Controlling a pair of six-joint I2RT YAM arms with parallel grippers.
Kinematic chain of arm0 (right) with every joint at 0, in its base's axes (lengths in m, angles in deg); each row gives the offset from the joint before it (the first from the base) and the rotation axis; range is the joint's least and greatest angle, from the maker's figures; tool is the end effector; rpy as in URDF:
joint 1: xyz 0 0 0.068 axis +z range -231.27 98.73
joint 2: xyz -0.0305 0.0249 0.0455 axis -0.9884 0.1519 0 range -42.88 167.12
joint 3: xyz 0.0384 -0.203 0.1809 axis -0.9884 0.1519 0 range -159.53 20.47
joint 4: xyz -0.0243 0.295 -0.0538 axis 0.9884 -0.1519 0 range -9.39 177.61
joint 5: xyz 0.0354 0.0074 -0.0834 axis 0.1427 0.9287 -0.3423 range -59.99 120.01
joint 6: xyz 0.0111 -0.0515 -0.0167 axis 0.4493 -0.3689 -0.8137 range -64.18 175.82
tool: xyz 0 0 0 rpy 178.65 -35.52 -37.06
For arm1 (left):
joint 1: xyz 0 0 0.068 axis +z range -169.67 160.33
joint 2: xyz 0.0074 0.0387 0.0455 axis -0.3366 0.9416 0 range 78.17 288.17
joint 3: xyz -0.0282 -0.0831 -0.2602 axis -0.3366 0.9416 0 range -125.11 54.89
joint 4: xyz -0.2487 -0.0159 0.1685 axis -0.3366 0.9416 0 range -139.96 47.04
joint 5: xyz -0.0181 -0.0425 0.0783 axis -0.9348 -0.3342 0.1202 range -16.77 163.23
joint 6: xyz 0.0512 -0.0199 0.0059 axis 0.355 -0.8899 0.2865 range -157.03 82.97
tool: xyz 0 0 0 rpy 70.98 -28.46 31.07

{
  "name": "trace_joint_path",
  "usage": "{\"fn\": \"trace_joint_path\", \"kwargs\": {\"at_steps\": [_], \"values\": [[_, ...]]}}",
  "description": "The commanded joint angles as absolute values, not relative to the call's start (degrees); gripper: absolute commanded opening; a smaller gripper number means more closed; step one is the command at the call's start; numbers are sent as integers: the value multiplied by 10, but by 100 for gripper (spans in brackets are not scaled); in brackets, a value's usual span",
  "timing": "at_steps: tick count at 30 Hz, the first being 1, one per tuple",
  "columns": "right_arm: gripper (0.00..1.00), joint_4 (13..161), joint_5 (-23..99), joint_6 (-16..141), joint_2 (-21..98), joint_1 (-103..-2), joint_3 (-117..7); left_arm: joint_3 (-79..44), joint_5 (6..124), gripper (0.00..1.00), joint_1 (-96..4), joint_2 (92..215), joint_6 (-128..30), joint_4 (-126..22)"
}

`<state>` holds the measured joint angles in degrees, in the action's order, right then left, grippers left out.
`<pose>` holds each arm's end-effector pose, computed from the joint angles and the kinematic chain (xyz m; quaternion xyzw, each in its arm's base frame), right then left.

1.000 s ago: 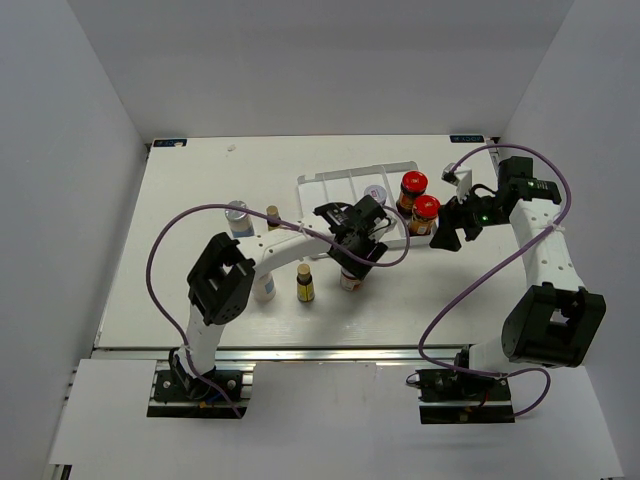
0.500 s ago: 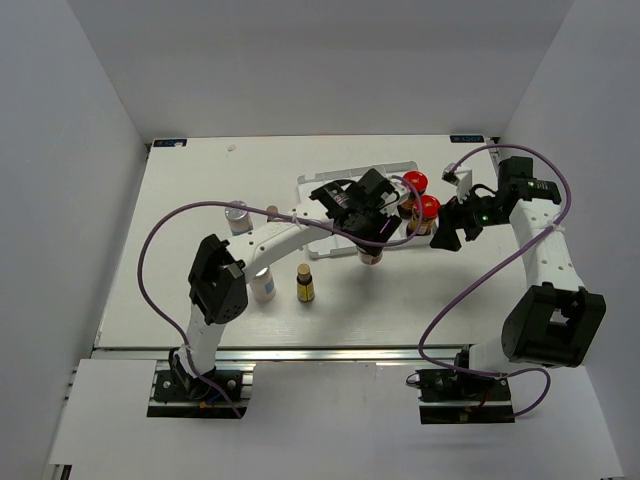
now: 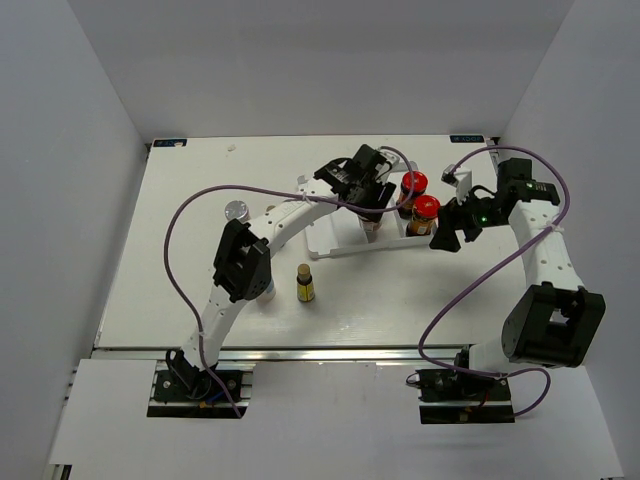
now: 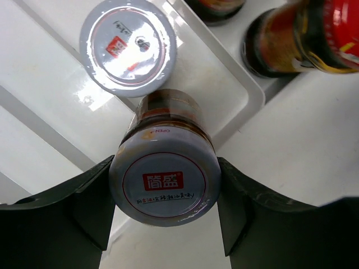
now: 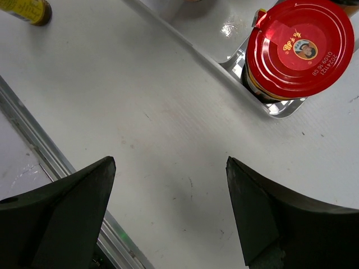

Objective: Organize the condiment bottles

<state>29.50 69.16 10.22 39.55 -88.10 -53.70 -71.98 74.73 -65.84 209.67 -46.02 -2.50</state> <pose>0.3191 -0.0143 0.3007 -0.3708 0.8472 0.2089 0.3180 0.3853 -0.3999 0.2613 0.2975 0.8977 -0.1393 0.2937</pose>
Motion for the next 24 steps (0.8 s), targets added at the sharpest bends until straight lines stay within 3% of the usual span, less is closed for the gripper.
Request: {"fn": "trace_joint_path", "kwargs": {"at_steps": [1,12,24], "values": [[85,305,698,101,377,-881,-529,-762,746,0,-656,2075,-470,-92],[85,314,701,104,368,-885,-507,-758,677,0,-655,2095,-492,-126],[85,321,706,107,366,-886,-497,-744,714,0,-658,2126,-490,-114]]}}
